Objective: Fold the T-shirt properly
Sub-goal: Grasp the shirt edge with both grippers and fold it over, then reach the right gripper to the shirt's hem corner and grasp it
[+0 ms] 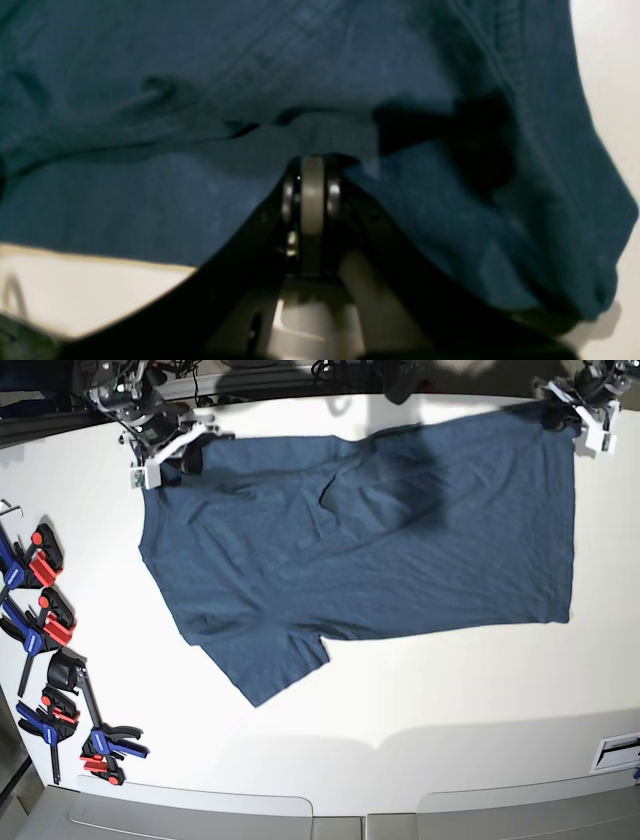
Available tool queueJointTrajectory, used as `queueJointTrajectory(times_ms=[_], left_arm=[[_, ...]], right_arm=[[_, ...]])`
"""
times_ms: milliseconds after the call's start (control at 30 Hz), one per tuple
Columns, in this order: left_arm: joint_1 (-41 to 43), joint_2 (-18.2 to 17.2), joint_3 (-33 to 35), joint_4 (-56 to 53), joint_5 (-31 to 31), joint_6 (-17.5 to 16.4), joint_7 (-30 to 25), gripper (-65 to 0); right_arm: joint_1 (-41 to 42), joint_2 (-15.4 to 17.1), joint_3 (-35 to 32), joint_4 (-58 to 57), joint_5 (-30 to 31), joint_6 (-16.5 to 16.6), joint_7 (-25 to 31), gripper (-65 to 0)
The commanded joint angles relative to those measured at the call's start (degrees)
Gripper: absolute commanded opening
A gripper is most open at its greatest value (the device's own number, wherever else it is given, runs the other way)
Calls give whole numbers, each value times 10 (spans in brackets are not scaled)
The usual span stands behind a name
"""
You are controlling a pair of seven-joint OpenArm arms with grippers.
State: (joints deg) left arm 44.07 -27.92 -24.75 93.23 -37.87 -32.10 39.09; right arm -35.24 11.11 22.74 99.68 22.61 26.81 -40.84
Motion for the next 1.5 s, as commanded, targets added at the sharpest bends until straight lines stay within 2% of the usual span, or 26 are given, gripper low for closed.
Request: queueJointTrajectory(times_ms=[0, 133, 300, 467, 567, 767, 1033, 1067, 1133, 1200, 1300, 1367, 1400, 1467], left_arm=[[9, -5, -1, 7, 30, 4, 21, -650], [4, -3, -1, 9, 79, 17, 7, -650], [2, -3, -1, 9, 86, 45, -3, -650], [-13, -3, -1, 9, 142, 99, -16, -650], [-19, -3, -1, 10, 144, 101, -16, -650], [-18, -3, -1, 33, 143, 101, 0, -650], [-12, -3, -1, 129, 143, 101, 2, -650], [-12, -3, -1, 139, 143, 101, 2, -611], [-12, -3, -1, 159, 143, 101, 1, -501], [-12, -3, -1, 173, 143, 101, 1, -446], [-12, -3, -1, 183, 144, 116, -11, -443], [-12, -3, -1, 184, 145, 122, -18, -443], [-12, -3, -1, 184, 145, 122, -18, -443], [-12, -3, -1, 184, 145, 122, -18, -443]], right_arm=[[-13, 3, 4, 11, -12, -3, -21, -650], [-22, 3, 24, 27, -12, -3, -21, -650], [-19, 3, 53, 28, -12, -3, -17, -650], [-19, 3, 65, 27, 8, -3, -9, -650], [-19, 3, 65, 28, 37, -3, -12, -650], [-19, 3, 66, 56, 40, -3, -33, -650], [-19, 3, 103, 178, 40, -3, -51, -650], [-19, 3, 109, 195, 40, -3, -48, -642], [-19, 3, 122, 225, 40, -3, -24, -572], [-19, 3, 131, 245, 40, -6, 22, -520], [0, 3, 136, 252, 39, -23, 87, -515], [33, 3, 136, 252, 23, -24, 87, -513], [52, 3, 136, 252, 8, -24, 87, -493], [90, 3, 136, 252, -22, -24, 87, -409]])
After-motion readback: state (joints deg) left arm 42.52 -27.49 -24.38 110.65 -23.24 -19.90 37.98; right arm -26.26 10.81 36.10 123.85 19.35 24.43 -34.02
